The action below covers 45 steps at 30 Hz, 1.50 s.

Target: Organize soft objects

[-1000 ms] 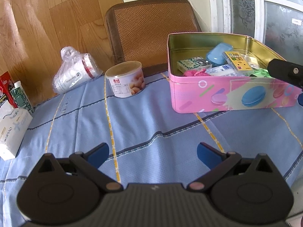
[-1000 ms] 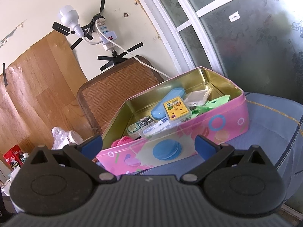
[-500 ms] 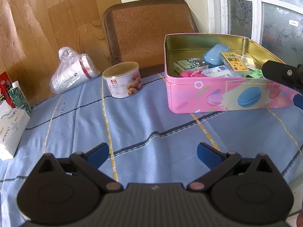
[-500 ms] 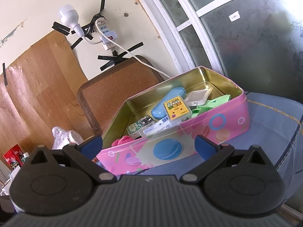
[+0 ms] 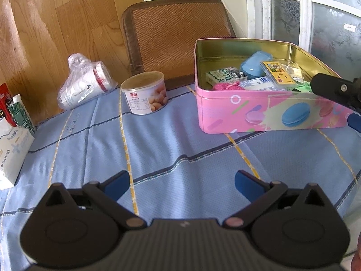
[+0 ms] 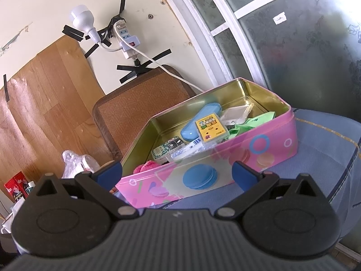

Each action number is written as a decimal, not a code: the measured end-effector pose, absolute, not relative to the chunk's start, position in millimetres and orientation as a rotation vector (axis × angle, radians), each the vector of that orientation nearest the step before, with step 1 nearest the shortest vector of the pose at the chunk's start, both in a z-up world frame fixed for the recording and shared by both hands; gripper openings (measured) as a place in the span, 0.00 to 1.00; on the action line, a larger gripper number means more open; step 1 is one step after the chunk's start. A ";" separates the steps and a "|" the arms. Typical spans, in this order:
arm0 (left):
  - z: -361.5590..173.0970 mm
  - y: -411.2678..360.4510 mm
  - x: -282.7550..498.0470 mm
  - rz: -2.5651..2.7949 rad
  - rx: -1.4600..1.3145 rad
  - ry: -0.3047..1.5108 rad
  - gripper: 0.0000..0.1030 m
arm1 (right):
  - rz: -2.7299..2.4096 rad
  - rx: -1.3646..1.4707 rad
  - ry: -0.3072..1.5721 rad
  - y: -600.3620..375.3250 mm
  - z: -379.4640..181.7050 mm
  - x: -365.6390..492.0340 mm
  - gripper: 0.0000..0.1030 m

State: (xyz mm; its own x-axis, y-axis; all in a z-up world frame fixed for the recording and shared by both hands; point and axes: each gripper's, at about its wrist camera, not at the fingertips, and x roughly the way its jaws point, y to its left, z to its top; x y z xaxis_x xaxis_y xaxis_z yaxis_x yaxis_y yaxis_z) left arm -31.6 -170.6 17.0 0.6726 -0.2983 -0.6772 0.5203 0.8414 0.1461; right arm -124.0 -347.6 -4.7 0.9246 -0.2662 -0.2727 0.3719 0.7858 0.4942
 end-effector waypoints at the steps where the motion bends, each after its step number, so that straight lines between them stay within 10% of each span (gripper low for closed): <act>1: 17.0 -170.5 -31.4 -0.471 0.343 0.694 1.00 | -0.346 0.571 0.193 -347.6 -4.8 -124.1 1.00; 45: 9.4 -170.0 -24.7 -0.482 0.338 0.747 1.00 | -0.332 0.599 0.243 -347.5 -13.9 -118.8 1.00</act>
State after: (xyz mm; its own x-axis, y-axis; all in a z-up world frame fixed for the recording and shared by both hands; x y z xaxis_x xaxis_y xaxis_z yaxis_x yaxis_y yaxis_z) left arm -24.7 -170.0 9.4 0.6333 -0.2957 -0.7152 0.5300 0.8392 0.1223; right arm -118.8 -347.5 -13.9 0.9191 -0.2338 -0.3172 0.3731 0.7754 0.5094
